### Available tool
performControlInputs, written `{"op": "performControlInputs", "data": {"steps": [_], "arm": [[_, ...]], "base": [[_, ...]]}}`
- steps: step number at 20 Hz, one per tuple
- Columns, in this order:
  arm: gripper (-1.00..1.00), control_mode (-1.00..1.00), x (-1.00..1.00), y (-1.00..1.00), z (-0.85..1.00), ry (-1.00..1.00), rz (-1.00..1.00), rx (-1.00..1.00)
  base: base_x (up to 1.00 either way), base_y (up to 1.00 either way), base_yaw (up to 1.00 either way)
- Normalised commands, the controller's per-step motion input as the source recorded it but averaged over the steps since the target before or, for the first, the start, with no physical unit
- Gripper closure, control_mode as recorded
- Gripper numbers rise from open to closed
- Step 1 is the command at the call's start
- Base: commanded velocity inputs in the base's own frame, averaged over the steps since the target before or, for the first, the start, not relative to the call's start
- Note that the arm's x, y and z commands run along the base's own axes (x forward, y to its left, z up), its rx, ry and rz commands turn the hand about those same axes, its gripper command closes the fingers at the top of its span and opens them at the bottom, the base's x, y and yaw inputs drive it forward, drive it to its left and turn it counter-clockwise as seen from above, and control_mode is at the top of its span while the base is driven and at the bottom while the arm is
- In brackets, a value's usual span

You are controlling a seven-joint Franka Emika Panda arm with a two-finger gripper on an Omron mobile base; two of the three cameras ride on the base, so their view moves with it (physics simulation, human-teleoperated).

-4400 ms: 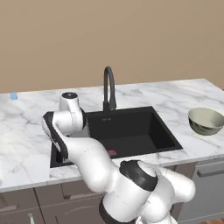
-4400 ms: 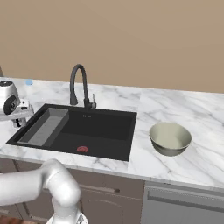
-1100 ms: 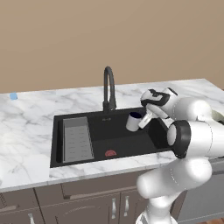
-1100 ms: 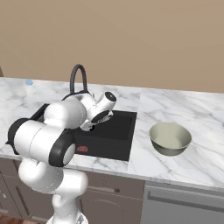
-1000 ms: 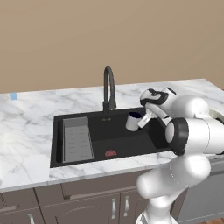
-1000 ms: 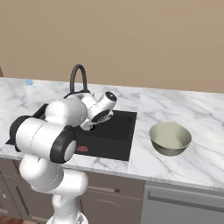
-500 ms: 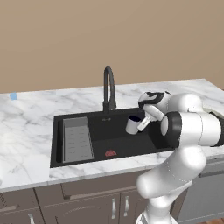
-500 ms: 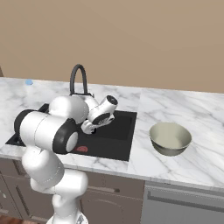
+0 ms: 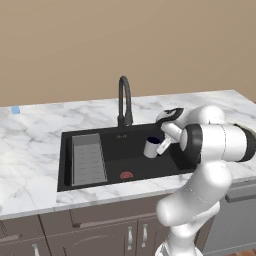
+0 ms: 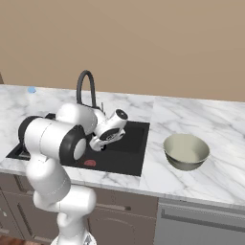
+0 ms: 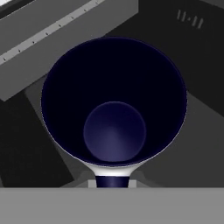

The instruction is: Pick the mug and place it in the sink. Pick the bowl and place it in the open cabinet and then close the cabinet.

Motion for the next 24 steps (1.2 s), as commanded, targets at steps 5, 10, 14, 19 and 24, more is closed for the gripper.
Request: {"op": "performControlInputs", "data": {"steps": [5, 10, 14, 19, 24], "arm": [[1.0, -1.0, 0.01, 0.0, -0.22, 0.0, 0.0, -0.04], [1.0, -1.0, 0.0, 0.0, -0.3, -0.01, 0.0, -0.03], [1.0, -1.0, 0.0, 0.0, -0.29, -0.05, -0.01, -0.06], [1.0, -1.0, 0.02, 0.0, -0.3, -0.01, -0.05, -0.03], [1.0, -1.0, 0.14, 0.0, -0.22, 0.0, -0.1, 0.0]], "base": [[0.0, 0.0, 0.0], [0.0, 0.0, 0.0], [0.0, 0.0, 0.0], [0.0, 0.0, 0.0], [0.0, 0.0, 0.0]]}}
